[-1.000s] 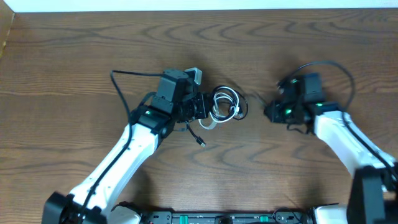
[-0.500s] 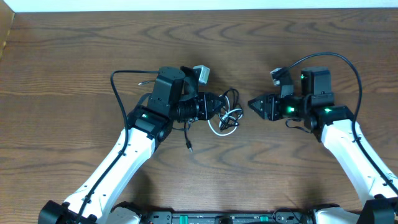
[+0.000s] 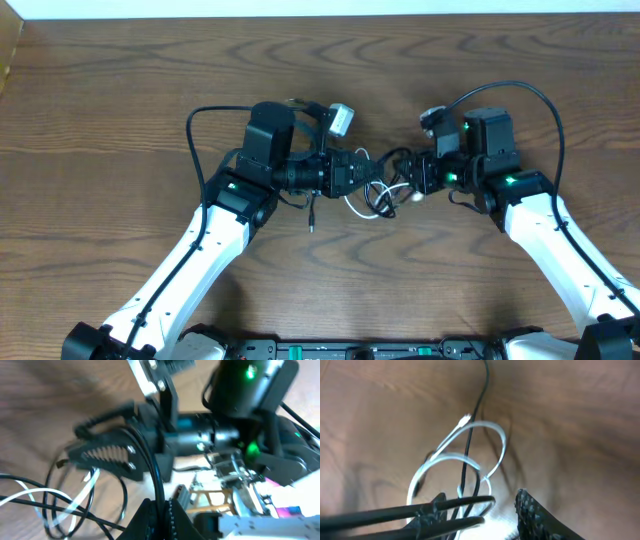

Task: Untangle cables

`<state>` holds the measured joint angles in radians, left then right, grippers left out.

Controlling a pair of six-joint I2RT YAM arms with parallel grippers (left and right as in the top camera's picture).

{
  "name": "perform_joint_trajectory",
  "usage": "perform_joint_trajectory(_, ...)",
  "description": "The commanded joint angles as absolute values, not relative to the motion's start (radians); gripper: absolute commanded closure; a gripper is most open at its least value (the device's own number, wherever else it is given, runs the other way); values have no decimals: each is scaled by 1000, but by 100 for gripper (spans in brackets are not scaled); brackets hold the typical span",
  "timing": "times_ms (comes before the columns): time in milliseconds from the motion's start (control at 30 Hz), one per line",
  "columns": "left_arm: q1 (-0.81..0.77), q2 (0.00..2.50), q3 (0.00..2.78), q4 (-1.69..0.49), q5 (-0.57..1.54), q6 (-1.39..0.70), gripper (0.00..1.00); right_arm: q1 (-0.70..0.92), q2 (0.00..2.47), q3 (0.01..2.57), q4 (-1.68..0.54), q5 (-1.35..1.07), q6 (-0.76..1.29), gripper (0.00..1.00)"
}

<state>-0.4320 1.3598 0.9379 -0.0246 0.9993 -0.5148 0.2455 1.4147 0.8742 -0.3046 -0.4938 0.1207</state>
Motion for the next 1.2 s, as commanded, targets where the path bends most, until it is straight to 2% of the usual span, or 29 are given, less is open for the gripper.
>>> perform_joint_trajectory(0, -427, 1344, 943, -16, 1131, -491, 92, 251, 1421, 888, -256, -442, 120, 67)
perform_joint_trajectory(33, -427, 1344, 943, -16, 1146, -491, 92, 251, 1421, 888, -240, -435, 128, 72)
perform_joint_trajectory(133, -427, 1344, 943, -17, 1155, -490, 92, 250, 1421, 888, -228, -337, 202, 97)
perform_joint_trajectory(167, -427, 1344, 943, -17, 1147, -487, 92, 250, 1421, 888, -233, -304, 233, 99)
perform_joint_trajectory(367, -427, 1345, 942, -47, 1024, -411, 91, 250, 1421, 888, -323, -170, 299, 99)
perform_joint_trajectory(433, -427, 1345, 942, -107, 884, -380, 85, 250, 1420, 888, -369, -103, 342, 99)
perform_joint_trajectory(467, -427, 1345, 942, -138, 811, -378, 85, 250, 1420, 888, -389, -72, 364, 99)
perform_joint_trajectory(500, -427, 1345, 942, -183, 709, -378, 85, 250, 1420, 888, -411, -41, 385, 99)
perform_joint_trajectory(567, -427, 1345, 942, -261, 534, -378, 92, 250, 1420, 888, -451, 11, 423, 99)
perform_joint_trajectory(633, -427, 1345, 942, -333, 414, -379, 92, 250, 1420, 888, -477, 12, 430, 99)
perform_joint_trajectory(867, -427, 1345, 942, -350, 444, -405, 92, 254, 1421, 887, -559, -421, 411, 90)
perform_joint_trajectory(900, -427, 1345, 942, -352, 444, -405, 92, 259, 1421, 887, -575, -435, 411, 90)
perform_joint_trajectory(967, -427, 1346, 942, -361, 444, -404, 84, 272, 1421, 887, -599, -440, 410, 84)
perform_joint_trajectory(1033, -427, 1349, 937, -372, 444, -404, 83, 290, 1421, 886, -617, -440, 410, 80)
perform_joint_trajectory(1100, -428, 1361, 934, -391, 444, -405, 76, 310, 1421, 886, -629, -440, 411, 73)
perform_joint_trajectory(1167, -429, 1379, 933, -408, 444, -405, 76, 331, 1421, 886, -640, -440, 411, 66)
